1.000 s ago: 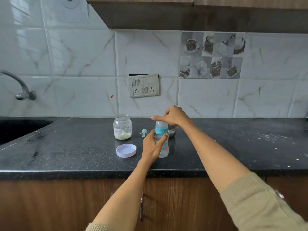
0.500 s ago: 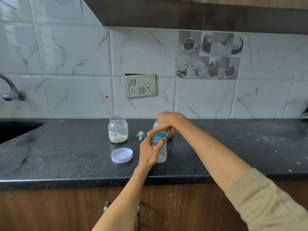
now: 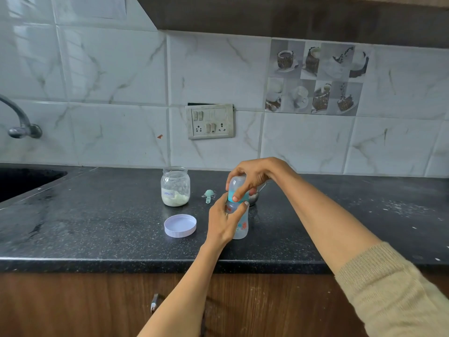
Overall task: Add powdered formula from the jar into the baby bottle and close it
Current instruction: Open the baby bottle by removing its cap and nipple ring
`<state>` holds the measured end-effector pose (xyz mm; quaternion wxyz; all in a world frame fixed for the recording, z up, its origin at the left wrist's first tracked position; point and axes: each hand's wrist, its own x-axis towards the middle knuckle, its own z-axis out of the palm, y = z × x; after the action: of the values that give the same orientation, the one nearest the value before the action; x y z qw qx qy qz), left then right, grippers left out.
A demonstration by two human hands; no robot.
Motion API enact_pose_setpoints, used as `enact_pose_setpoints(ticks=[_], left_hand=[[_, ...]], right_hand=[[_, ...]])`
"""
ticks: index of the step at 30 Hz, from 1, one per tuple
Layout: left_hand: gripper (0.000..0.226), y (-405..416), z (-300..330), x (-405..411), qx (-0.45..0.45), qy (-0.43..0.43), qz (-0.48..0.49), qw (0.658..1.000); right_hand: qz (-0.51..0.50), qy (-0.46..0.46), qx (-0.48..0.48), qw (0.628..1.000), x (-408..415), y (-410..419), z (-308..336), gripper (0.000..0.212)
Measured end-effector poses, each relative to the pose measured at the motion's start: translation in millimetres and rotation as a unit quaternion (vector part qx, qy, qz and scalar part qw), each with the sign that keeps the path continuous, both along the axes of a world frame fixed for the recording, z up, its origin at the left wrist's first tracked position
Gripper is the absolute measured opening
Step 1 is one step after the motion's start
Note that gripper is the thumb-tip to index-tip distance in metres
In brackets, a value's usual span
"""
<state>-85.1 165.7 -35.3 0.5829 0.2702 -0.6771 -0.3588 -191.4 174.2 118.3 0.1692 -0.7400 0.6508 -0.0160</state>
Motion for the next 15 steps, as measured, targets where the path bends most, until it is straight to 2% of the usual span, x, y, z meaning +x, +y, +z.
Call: enact_pose_setpoints(ticks=[7, 10, 13, 15], left_hand=[[0.014, -2, -1, 0, -0.001, -0.005, 0.001, 1.0], [0.016, -3, -2, 1, -0.002, -0.004, 0.002, 1.0], [0.016, -2, -2, 1, -0.009, -0.008, 0.009, 1.0], [0.016, -2, -2, 1, -0.008, -0.009, 0.009, 1.0]], right_hand=[[0.001, -0.02, 0.096, 0.995, 6, -4, 12, 0.046], [-0.032, -0.025, 0.082, 0.996, 9, -7, 12, 0.045], [-0.105, 0.039, 0.055, 0.992, 9, -10, 11, 0.083], [-0.106, 0.068, 0.058, 0.99, 8, -10, 12, 0.084]])
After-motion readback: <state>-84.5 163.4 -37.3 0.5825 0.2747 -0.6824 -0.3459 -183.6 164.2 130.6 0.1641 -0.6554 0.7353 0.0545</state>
